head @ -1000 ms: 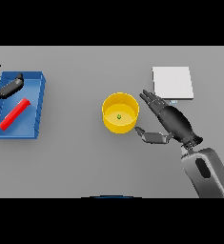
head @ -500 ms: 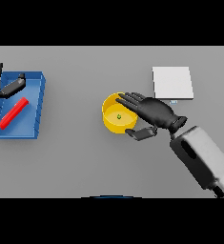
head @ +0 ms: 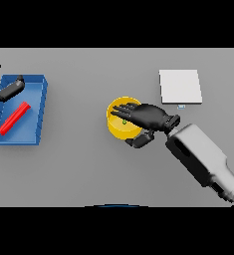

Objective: Pick up the red beaker and tilt it to pour out 1 green nut into yellow bowl. Pick up the yellow bowl and place it on the metallic measuring scale.

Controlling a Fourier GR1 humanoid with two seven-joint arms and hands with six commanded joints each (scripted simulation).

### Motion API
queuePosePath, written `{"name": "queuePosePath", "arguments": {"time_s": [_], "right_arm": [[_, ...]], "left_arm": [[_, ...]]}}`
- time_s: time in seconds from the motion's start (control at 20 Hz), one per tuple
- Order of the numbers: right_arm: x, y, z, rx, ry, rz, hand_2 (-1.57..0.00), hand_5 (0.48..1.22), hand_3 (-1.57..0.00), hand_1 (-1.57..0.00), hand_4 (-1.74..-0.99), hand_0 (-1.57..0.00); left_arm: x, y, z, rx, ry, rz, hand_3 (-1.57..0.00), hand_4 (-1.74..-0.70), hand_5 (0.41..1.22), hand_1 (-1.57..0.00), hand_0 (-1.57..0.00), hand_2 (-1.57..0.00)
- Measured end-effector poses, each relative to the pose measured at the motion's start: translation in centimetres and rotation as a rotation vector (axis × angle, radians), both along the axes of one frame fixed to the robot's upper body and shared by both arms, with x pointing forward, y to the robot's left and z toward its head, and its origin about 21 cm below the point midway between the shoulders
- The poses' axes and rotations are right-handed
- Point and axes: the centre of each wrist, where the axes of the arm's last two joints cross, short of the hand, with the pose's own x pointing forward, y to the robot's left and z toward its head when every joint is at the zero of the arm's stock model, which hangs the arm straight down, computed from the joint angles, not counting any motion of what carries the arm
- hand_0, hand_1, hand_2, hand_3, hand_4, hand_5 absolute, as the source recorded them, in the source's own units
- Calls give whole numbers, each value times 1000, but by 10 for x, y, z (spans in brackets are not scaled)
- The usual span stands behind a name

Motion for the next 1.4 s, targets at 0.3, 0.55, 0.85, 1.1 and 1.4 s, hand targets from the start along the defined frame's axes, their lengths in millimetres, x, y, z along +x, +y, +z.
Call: {"name": "queuePosePath", "arguments": {"time_s": [0.3,0.55,0.85,1.1,1.4], "right_arm": [[11,3,-9,-99,34,13,1,681,1,1,-1306,1],[11,14,-8,-151,37,31,-30,756,-49,-10,-1321,1],[6,19,-13,-198,45,57,-814,1057,-594,-846,-1534,-891],[8,14,-11,-205,104,80,-1283,1167,-1092,-1333,-1667,-1348],[5,9,-6,-199,93,64,-1453,1207,-1192,-1509,-1722,-1513]], "left_arm": [[-2,3,6,3,-10,3,1,-798,736,1,1,1],[3,-1,7,7,-7,1,1,-792,727,1,1,1],[0,2,7,3,-18,1,1,-796,726,1,1,1],[-3,0,6,8,-23,-1,1,-800,726,1,1,1],[-3,3,7,-1,-17,4,1,-803,725,1,1,1]]}}
